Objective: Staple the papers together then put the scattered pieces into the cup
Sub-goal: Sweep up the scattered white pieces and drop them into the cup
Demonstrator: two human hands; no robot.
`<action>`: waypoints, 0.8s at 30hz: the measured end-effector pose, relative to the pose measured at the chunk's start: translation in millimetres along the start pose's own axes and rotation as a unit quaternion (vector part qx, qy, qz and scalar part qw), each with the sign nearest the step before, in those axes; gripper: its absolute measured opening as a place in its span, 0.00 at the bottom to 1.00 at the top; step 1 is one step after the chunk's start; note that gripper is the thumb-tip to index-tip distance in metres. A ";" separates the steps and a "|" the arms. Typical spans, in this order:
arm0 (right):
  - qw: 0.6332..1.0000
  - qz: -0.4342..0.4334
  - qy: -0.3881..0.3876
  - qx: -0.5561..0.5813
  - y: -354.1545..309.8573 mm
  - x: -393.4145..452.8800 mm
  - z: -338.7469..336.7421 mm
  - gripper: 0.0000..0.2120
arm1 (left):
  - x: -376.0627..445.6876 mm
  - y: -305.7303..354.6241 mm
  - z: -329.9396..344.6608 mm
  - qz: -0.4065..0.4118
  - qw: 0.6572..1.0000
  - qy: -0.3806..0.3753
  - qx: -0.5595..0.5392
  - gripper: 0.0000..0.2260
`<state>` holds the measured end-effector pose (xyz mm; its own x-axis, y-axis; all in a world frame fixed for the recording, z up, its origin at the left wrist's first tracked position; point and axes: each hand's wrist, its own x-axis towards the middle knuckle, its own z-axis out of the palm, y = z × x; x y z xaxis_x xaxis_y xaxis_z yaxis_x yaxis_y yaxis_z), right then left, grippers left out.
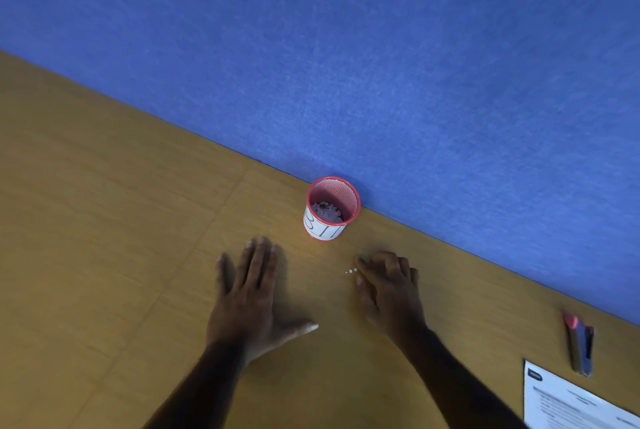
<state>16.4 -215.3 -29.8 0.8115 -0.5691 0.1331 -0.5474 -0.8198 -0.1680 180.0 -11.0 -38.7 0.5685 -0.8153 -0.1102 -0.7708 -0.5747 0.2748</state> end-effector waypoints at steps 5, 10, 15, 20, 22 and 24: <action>0.999 -0.020 0.015 0.033 -8.6 -13.1 4.9 0.17 | -0.5 0.0 0.3 0.001 1.000 0.002 0.000 0.62; 0.985 0.049 0.069 0.148 -16.5 -14.5 6.0 0.16 | -0.6 0.2 -0.3 0.003 1.000 0.003 0.000 0.62; 0.961 0.186 0.057 0.199 -19.7 -6.7 10.2 0.18 | -0.9 1.2 0.1 0.003 1.000 0.001 0.000 0.62; 0.953 0.247 0.024 0.174 -26.5 -0.5 12.2 0.12 | 0.1 1.5 -0.5 0.000 1.000 -0.003 0.005 0.62; 0.947 0.264 0.027 0.180 -30.6 1.2 12.0 0.11 | -0.6 0.8 -0.6 0.000 1.000 -0.004 0.003 0.62; 0.946 0.266 0.021 0.185 -35.2 1.0 12.0 0.08 | -1.3 0.6 -0.9 -0.001 1.000 -0.004 0.002 0.62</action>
<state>38.9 -186.2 -35.4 0.4288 -0.9029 -0.0289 -0.7599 -0.3432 -0.5521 179.1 -10.2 -37.6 0.5673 -0.8149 -0.1185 -0.7712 -0.5762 0.2705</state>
